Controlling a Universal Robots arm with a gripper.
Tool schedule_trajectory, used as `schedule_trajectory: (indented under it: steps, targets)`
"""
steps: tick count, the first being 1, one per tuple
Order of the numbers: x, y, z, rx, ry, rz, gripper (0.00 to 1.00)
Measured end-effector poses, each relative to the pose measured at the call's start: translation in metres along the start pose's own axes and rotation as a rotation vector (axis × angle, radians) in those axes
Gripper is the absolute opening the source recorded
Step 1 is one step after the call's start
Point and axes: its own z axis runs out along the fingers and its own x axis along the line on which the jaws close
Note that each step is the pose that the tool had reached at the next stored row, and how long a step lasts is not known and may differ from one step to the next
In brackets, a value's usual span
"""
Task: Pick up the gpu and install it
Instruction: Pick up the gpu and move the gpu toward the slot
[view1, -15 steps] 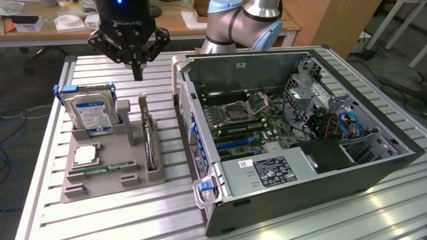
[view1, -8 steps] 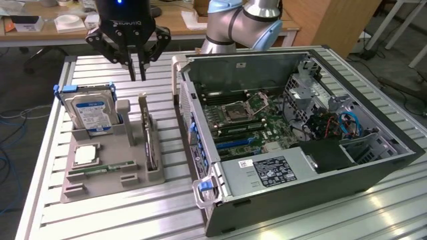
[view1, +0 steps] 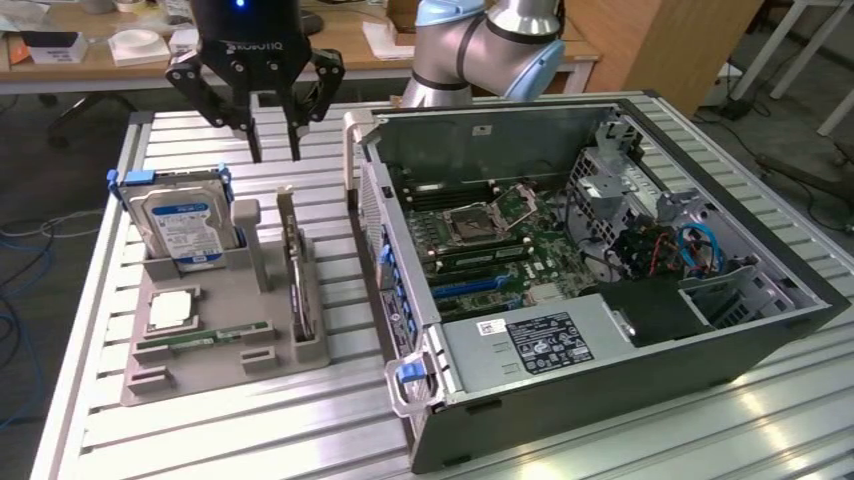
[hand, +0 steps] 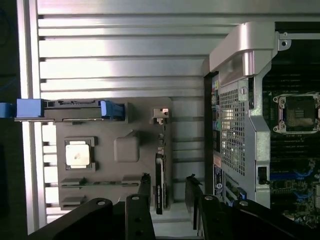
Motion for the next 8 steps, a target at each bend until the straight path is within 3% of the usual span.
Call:
schedule_trajectory:
  steps: [8]
  targets:
    - [0.0011,-0.0052,0.0075,-0.0007,0.0029,-0.031,0.41]
